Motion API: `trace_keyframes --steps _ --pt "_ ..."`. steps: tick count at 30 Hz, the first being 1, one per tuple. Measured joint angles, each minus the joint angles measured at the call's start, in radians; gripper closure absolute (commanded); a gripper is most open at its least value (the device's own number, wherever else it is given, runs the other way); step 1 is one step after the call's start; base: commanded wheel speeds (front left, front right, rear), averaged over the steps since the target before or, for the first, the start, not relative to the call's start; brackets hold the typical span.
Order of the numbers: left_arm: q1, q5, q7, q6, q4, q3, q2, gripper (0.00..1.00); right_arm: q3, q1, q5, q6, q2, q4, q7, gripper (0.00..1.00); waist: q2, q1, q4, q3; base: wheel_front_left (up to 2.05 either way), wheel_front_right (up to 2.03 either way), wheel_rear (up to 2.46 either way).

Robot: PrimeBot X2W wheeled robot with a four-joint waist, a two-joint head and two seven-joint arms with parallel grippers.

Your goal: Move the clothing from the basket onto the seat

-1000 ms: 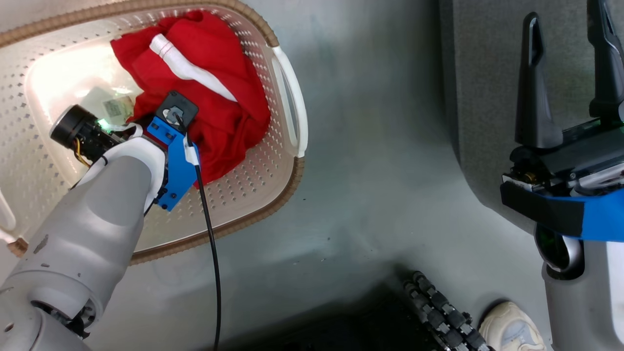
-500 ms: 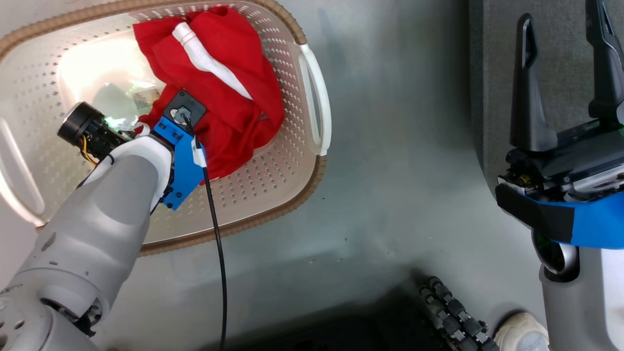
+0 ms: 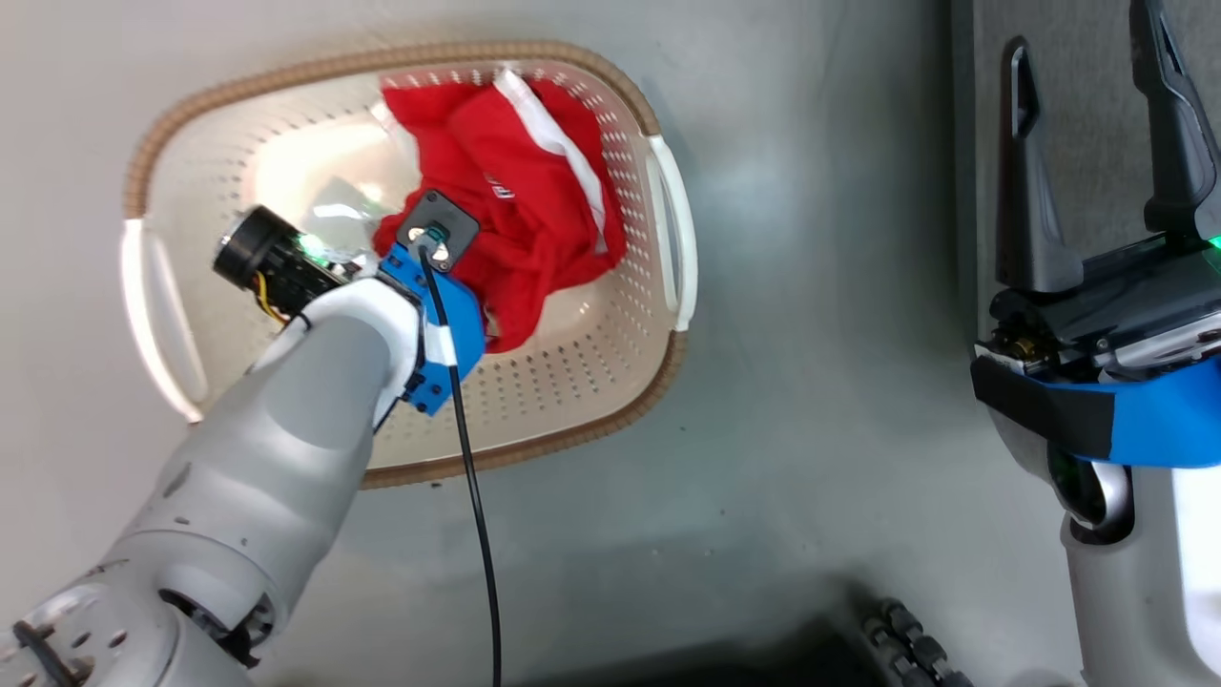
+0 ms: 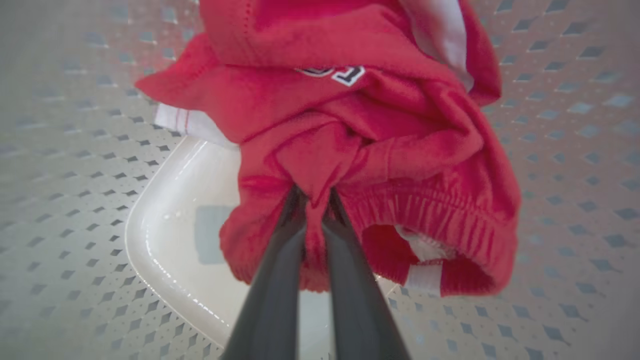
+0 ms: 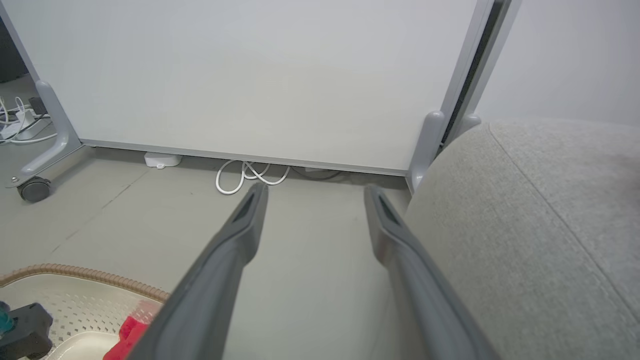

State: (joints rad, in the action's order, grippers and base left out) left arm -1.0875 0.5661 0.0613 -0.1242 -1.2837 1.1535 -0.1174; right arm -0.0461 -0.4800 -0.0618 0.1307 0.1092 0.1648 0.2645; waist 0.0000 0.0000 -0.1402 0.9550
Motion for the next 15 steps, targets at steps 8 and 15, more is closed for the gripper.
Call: trace_keyframes --steps 8,15 --pt "0.033 0.066 0.130 -0.002 0.025 -0.038 0.041 1.00 0.003 0.017 -0.003 0.000 0.026 -0.035 0.000 0.00 0.0000 0.0000 0.051 -0.123 0.00 0.00 0.00" --pt "0.075 0.112 0.191 -0.005 0.067 -0.070 0.055 1.00 0.005 0.067 -0.013 0.000 0.043 -0.080 0.000 0.00 0.0000 0.0000 0.098 -0.259 0.00 0.00 0.00"
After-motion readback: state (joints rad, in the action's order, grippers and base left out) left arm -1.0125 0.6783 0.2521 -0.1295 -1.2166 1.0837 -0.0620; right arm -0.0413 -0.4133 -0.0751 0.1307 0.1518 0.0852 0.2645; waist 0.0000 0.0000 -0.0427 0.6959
